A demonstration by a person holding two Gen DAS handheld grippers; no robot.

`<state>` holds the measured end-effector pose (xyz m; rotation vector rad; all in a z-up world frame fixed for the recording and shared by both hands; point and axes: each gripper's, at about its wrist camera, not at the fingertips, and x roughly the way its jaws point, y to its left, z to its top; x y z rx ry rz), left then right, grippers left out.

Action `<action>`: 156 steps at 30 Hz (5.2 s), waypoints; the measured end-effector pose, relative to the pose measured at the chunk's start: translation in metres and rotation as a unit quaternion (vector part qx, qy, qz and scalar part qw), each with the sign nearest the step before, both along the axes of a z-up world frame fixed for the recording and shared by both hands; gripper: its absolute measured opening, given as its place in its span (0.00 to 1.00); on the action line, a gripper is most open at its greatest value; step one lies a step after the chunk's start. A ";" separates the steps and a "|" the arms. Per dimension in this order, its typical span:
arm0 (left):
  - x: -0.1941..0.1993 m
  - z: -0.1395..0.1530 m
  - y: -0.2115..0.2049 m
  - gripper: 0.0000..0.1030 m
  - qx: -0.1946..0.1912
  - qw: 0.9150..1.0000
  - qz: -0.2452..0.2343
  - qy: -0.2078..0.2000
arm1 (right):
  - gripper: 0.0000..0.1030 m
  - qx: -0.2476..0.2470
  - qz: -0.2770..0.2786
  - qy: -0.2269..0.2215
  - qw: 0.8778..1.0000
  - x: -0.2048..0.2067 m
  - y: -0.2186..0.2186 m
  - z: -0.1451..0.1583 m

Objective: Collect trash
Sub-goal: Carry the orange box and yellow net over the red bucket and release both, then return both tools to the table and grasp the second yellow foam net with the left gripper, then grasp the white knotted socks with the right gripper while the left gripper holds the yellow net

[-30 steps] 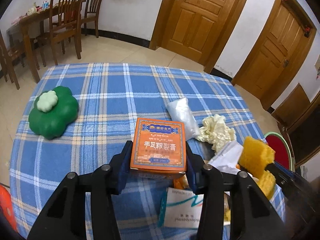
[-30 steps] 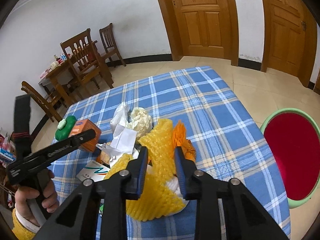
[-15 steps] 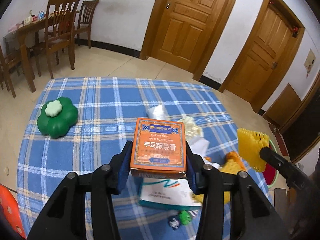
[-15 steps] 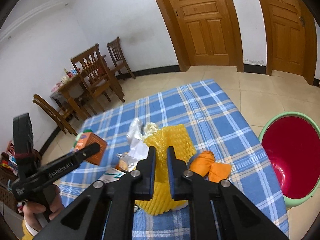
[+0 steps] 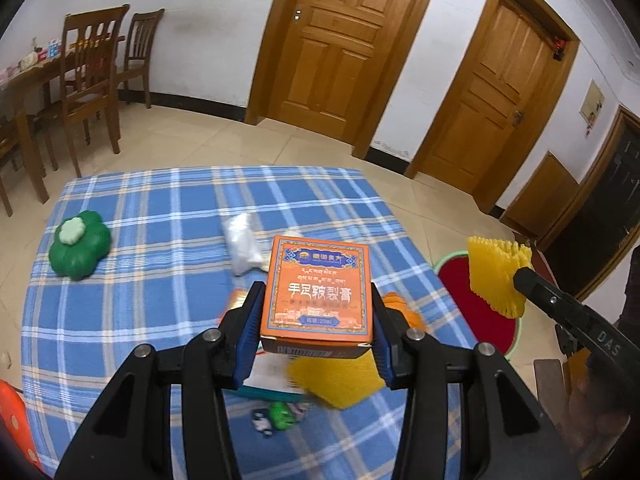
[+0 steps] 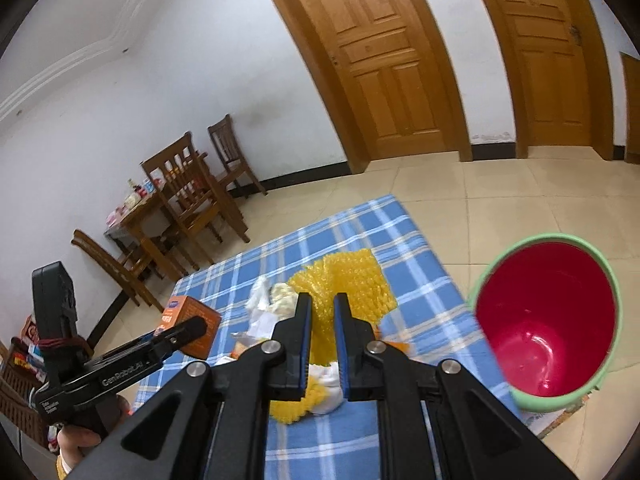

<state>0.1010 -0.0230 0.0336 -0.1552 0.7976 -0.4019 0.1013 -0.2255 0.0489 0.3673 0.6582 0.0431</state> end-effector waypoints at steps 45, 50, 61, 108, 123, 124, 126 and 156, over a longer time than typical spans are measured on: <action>0.015 -0.065 -0.276 0.51 0.104 0.974 -0.193 0.055 | 0.31 0.063 -0.211 0.057 0.974 -0.076 -0.212 -0.094; 0.012 -0.062 -0.279 0.66 0.100 0.975 -0.193 0.050 | 0.32 0.068 -0.216 0.052 0.973 -0.082 -0.214 -0.092; 0.007 -0.051 -0.246 0.69 0.091 0.982 -0.158 0.049 | 0.37 0.066 -0.207 0.048 0.975 -0.085 -0.203 -0.084; -0.019 -0.069 -0.020 0.74 0.136 0.987 0.072 0.037 | 0.46 0.038 -0.094 0.065 0.993 -0.060 -0.095 -0.061; -0.026 -0.084 0.024 0.48 0.085 0.989 0.100 0.072 | 0.46 0.039 -0.062 0.081 0.994 -0.049 -0.070 -0.070; -0.028 -0.084 0.028 0.45 0.077 0.989 0.100 0.073 | 0.46 0.039 -0.060 0.082 0.994 -0.048 -0.069 -0.071; -0.029 -0.082 0.030 0.41 0.066 0.990 0.098 0.073 | 0.46 0.039 -0.055 0.084 0.994 -0.047 -0.064 -0.071; -0.040 -0.071 0.086 0.38 0.036 0.985 0.157 0.061 | 0.56 0.002 0.075 0.128 0.989 0.025 0.039 -0.103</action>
